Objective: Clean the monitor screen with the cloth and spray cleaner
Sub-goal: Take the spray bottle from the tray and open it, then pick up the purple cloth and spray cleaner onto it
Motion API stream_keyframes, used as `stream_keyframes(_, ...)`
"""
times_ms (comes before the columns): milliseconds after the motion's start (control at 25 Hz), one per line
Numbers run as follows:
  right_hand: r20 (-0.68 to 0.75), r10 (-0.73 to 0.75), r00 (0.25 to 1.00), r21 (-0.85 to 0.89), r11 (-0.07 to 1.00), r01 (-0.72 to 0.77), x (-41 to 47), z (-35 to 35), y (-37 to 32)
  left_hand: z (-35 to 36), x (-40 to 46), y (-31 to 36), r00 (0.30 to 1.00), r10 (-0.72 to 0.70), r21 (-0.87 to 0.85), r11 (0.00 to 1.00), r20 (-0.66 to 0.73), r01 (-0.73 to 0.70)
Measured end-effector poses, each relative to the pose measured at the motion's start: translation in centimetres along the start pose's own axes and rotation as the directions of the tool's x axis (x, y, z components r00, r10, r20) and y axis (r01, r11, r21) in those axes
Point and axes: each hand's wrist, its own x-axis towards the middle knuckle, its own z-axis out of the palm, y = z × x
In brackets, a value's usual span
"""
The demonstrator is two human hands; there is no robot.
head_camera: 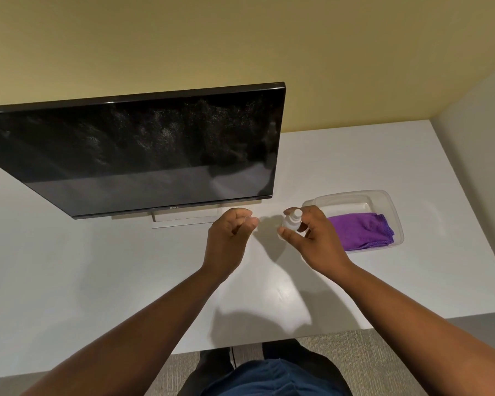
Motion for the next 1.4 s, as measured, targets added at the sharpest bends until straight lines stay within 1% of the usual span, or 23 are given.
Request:
stream_keyframes(160, -0.011, 0.058, 0.998, -0.051, 0.997, -0.059, 0.6, -0.9, 1.8, 0.8, 1.0, -1.9, 0.997, -0.06, 0.124, 0.991, 0.054, 0.053)
stream_keyframes(280, 0.039, 0.068, 0.997, -0.109, 0.992, -0.064, 1.5, -1.2, 2.7, 1.7, 1.9, -3.0, 0.992, -0.08, 0.201, 0.978, 0.1, 0.058)
stream_keyframes(560, 0.164, -0.015, 0.986, -0.264, 0.963, 0.059, 4.1, -1.5, 5.1, 4.7, 5.1, -5.5, 0.977, -0.122, 0.388, 0.92, 0.176, 0.045)
stream_keyframes(680, 0.205, -0.024, 0.978, -0.421, 0.9, 0.11, 5.0, -1.5, 5.9, 5.9, 6.2, -6.4, 0.975, -0.117, 0.45, 0.893, 0.188, 0.02)
stream_keyframes(760, 0.218, -0.007, 0.976, -0.478, 0.871, 0.114, 5.5, -1.4, 6.3, 6.6, 6.7, -7.0, 0.973, -0.118, 0.479, 0.878, 0.196, 0.01)
stream_keyframes(840, 0.227, -0.01, 0.974, -0.467, 0.877, 0.118, 6.0, -1.4, 6.6, 7.1, 7.1, -7.6, 0.971, -0.125, 0.504, 0.864, 0.202, 0.006)
stream_keyframes(1000, 0.241, -0.099, 0.965, -0.462, 0.863, 0.204, 6.6, -1.0, 7.0, 7.7, 7.6, -8.3, 0.974, -0.129, 0.528, 0.849, 0.186, 0.012)
stream_keyframes(1160, 0.207, -0.072, 0.976, -0.426, 0.891, 0.156, 6.7, -0.7, 7.1, 8.0, 7.9, -8.3, 0.975, -0.124, 0.542, 0.841, 0.184, 0.004)
stream_keyframes(1400, 0.217, -0.079, 0.973, -0.431, 0.887, 0.168, 6.7, -1.0, 7.1, 8.5, 8.2, -8.2, 0.964, -0.087, 0.586, 0.806, 0.251, -0.08)
